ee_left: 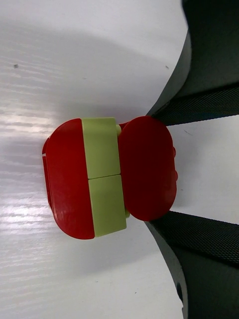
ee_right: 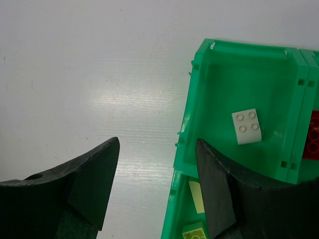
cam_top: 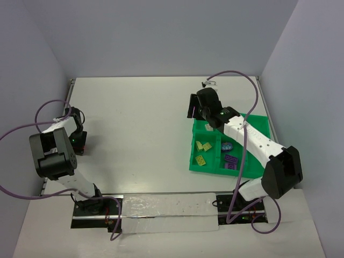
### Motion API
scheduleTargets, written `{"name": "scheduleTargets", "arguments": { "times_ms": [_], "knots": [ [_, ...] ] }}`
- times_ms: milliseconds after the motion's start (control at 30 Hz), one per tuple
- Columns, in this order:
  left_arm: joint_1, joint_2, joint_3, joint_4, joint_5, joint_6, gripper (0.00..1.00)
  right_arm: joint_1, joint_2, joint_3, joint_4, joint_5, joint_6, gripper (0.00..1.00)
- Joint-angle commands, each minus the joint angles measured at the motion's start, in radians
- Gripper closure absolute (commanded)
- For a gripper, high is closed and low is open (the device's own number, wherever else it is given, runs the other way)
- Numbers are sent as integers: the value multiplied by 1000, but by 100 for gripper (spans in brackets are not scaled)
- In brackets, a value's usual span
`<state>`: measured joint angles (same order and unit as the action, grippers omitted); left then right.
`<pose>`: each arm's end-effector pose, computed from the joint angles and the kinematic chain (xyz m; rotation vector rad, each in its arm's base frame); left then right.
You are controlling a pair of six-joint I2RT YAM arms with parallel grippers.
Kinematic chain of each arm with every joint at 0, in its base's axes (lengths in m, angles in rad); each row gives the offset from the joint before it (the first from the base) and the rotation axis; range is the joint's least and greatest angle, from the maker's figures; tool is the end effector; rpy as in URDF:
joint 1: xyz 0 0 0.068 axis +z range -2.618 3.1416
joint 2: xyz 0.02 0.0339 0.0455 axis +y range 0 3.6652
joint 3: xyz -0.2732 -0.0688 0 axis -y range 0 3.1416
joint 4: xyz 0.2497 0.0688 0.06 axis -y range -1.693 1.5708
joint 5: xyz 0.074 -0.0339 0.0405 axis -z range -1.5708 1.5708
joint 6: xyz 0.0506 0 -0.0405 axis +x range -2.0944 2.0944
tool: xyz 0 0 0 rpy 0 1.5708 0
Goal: Sort the legos into containers by color
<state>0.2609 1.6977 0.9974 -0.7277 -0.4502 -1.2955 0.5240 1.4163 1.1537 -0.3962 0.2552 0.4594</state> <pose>0.2853 0.0990 0.1511 -1.9709 1.9351 0.4520 0.2938 0.1550 0.3013 0.0677 2.2162 0.2622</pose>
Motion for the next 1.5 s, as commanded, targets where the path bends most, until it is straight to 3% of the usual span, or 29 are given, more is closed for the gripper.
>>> {"name": "scheduleTargets", "arguments": {
  "times_ms": [0,133,233,333,567,700,933,1067,1467],
  "knots": [
    [-52,-73,-9,22,26,92,66,8,26,49,22,12,1,30],
    [-158,-110,1,95,115,293,74,7,46,91,-8,48,-22,30],
    [-236,-145,10,110,154,375,74,8,49,122,-15,56,-44,30],
    [-285,-194,-10,216,396,544,73,10,41,141,-15,33,-64,31],
    [-296,-371,-40,263,680,753,71,16,75,278,-86,-146,-98,31],
    [-307,-442,-48,287,781,765,71,74,155,399,-155,-269,-110,31],
    [-340,-497,-67,327,944,799,69,126,352,636,-184,-489,33,31],
    [-372,-514,-55,309,991,825,69,150,468,769,-200,-524,77,30],
    [-409,-543,-33,287,1032,852,69,183,616,868,-90,-612,213,27]
  ]
}}
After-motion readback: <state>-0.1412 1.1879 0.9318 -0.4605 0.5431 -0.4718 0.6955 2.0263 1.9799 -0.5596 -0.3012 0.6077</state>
